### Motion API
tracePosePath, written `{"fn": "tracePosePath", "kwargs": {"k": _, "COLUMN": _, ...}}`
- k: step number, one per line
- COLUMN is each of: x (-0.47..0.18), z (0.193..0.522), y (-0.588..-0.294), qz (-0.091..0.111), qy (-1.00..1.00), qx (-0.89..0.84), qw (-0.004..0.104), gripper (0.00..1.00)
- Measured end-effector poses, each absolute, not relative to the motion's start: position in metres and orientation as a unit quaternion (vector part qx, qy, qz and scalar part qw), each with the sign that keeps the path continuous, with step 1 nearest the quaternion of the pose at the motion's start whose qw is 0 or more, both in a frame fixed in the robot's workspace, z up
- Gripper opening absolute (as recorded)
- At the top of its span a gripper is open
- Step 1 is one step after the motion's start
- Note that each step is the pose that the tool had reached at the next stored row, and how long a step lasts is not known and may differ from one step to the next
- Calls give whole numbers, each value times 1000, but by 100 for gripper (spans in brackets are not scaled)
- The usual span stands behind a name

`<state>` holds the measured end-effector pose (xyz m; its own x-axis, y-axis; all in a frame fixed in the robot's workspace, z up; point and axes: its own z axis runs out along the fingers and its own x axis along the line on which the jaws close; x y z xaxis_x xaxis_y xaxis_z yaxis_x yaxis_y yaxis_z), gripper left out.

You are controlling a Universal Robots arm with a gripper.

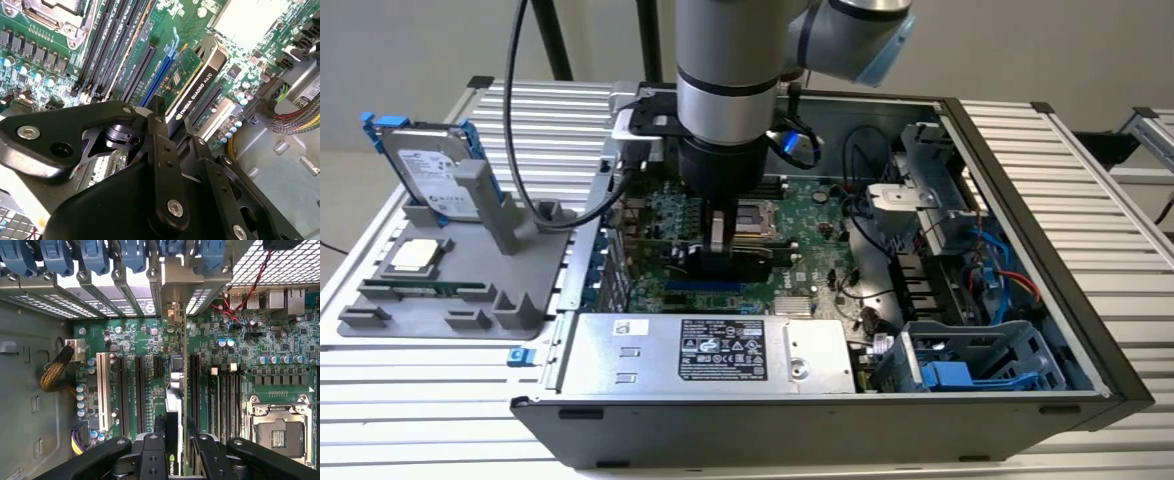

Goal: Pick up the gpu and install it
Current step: 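Insert the gpu into the slot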

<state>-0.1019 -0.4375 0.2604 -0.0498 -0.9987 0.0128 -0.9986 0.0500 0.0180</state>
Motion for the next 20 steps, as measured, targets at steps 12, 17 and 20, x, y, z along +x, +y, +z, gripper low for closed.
{"fn": "tracePosePath", "kwargs": {"k": 12, "x": -106, "z": 255, "y": -437, "qz": -2, "qy": -724, "qx": 689, "qw": 11, "gripper": 0}}
{"fn": "tracePosePath", "kwargs": {"k": 17, "x": -106, "z": 255, "y": -437, "qz": -2, "qy": -724, "qx": 689, "qw": 11, "gripper": 0}}
{"fn": "tracePosePath", "kwargs": {"k": 20, "x": -106, "z": 254, "y": -437, "qz": -3, "qy": -724, "qx": 689, "qw": 10, "gripper": 0}}
